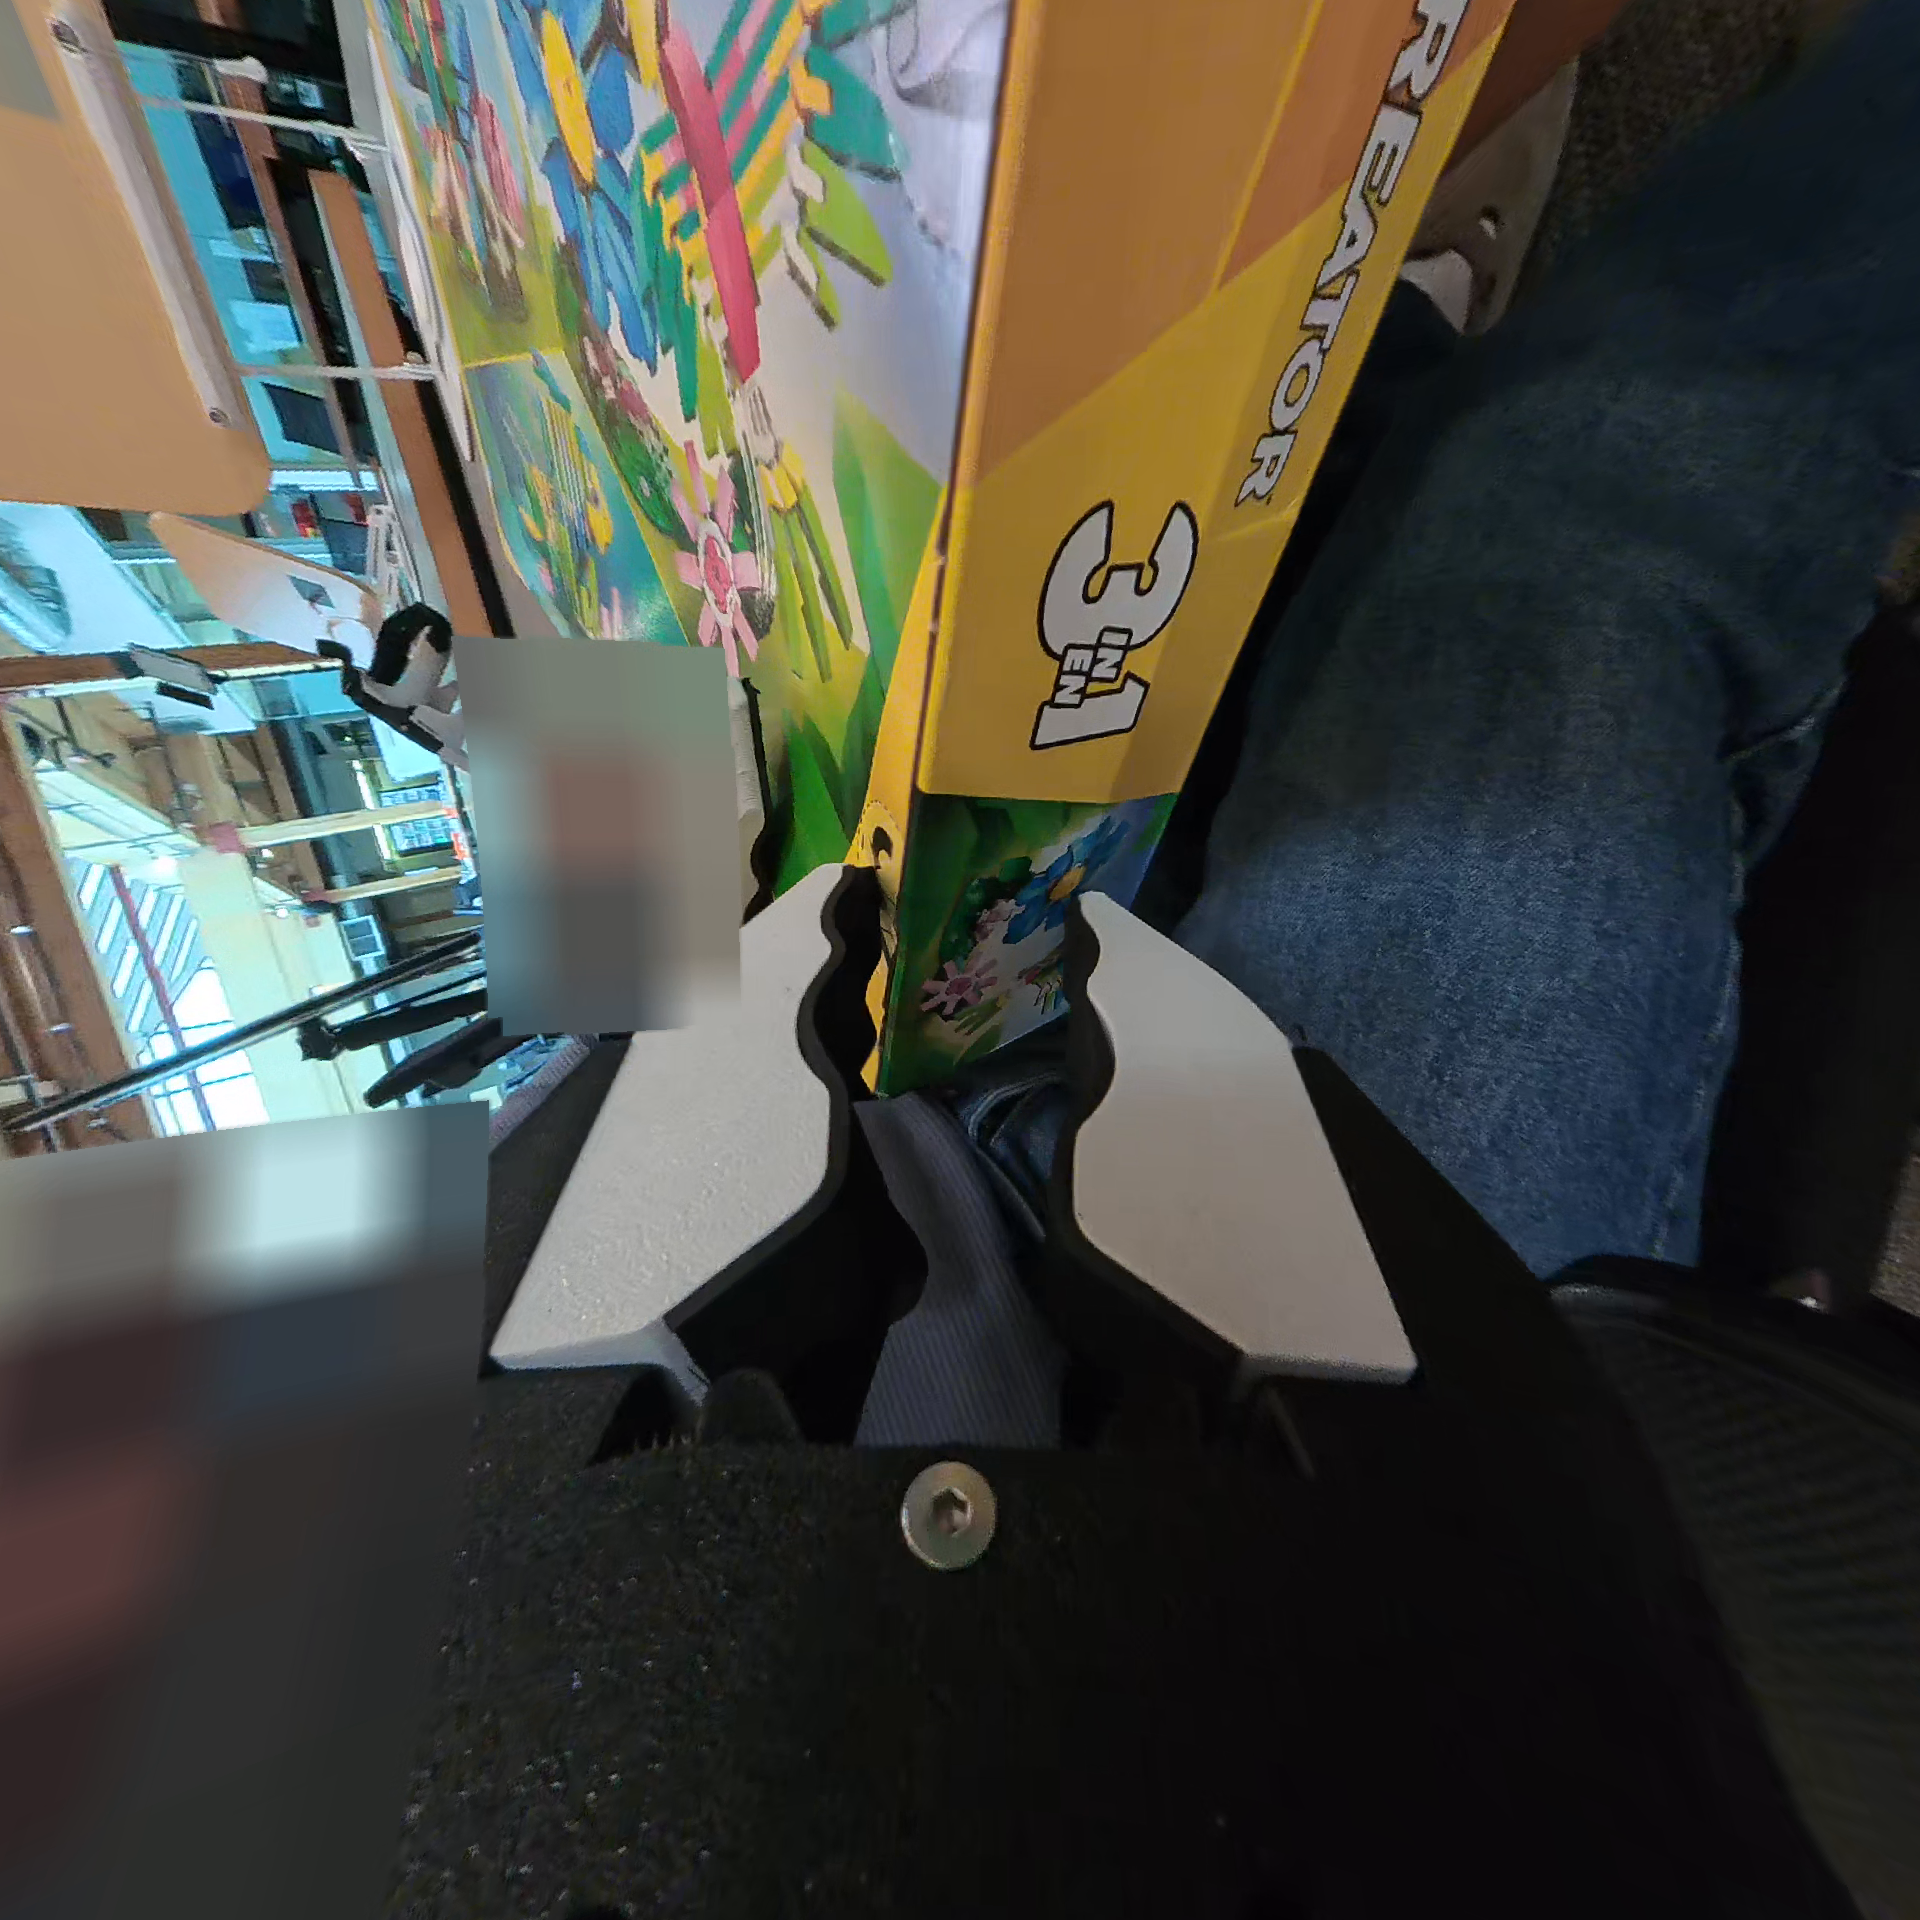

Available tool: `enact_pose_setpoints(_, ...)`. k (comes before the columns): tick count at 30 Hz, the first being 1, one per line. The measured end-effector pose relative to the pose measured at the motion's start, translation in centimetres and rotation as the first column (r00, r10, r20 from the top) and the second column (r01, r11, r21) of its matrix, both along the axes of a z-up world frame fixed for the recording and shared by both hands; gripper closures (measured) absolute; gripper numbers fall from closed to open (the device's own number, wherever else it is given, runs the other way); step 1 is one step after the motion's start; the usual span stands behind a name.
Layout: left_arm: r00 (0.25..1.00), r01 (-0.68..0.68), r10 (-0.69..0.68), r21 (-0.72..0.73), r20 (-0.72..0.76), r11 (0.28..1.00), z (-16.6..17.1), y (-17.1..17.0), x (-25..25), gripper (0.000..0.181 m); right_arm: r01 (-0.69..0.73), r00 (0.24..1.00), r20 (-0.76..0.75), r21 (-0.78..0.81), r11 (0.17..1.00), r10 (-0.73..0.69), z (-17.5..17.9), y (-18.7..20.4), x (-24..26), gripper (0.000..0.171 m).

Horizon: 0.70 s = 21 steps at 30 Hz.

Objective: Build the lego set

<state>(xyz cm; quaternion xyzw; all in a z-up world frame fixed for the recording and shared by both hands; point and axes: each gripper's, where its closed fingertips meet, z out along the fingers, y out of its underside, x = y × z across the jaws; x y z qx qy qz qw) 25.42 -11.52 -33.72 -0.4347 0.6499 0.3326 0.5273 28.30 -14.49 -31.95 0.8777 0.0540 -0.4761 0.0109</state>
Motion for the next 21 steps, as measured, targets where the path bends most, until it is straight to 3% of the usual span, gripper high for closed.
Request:
enact_pose_setpoints(3, 1.000, 0.007, -0.006, -0.035, 0.030, 0.999, 0.3, 0.1, -0.1, 0.094, -0.003, 1.000, 0.013, 0.021, 1.000, 0.003, 0.5, 0.2, -0.2, 0.136)
enact_pose_setpoints(6, 0.999, 0.028, -0.027, -0.040, 0.028, 0.999, 0.5, 0.0, -0.6, 0.094, -0.045, 0.999, 0.024, 0.147, 0.988, 0.041, 0.9, 0.5, -0.5, 0.133)
enact_pose_setpoints(9, 0.995, 0.056, -0.050, -0.072, 0.081, 0.996, 2.2, -0.2, -1.1, 0.094, -0.176, 0.984, 0.089, 0.450, 0.876, 0.152, 2.4, 0.9, 0.4, 0.116)
enact_pose_setpoints(11, 0.983, 0.087, -0.069, -0.104, 0.167, 0.991, 4.6, -0.2, -1.7, 0.094, -0.256, 0.966, 0.156, 0.706, 0.660, 0.208, 5.0, 0.8, 0.8, 0.105)
enact_pose_setpoints(13, 0.961, 0.125, -0.082, -0.154, 0.264, 0.980, 7.3, -0.1, -2.7, 0.094, -0.381, 0.921, 0.331, 0.876, 0.296, 0.205, 7.7, 0.6, 1.0, 0.098)
enact_pose_setpoints(15, 0.948, 0.185, -0.116, -0.216, 0.297, 0.959, 9.0, -0.1, -3.7, 0.094, -0.498, 0.856, 0.505, 0.863, -0.085, 0.111, 10.7, 0.7, 0.1, 0.089)
enact_pose_setpoints(17, 0.947, 0.245, -0.167, -0.279, 0.274, 0.929, 9.6, -0.4, -4.4, 0.094, -0.567, 0.781, 0.623, 0.738, -0.365, 0.047, 13.0, 0.2, -2.0, 0.084)
enact_pose_setpoints(19, 0.942, 0.277, -0.191, -0.320, 0.276, 0.906, 10.2, -0.4, -5.0, 0.093, -0.617, 0.693, 0.721, 0.585, -0.526, -0.011, 13.4, 0.3, -4.1, 0.079)
enact_pose_setpoints(21, 0.931, 0.300, -0.193, -0.349, 0.310, 0.888, 11.3, -0.2, -5.8, 0.093, -0.625, 0.630, 0.775, 0.476, -0.618, -0.041, 13.0, 0.6, -5.8, 0.081)
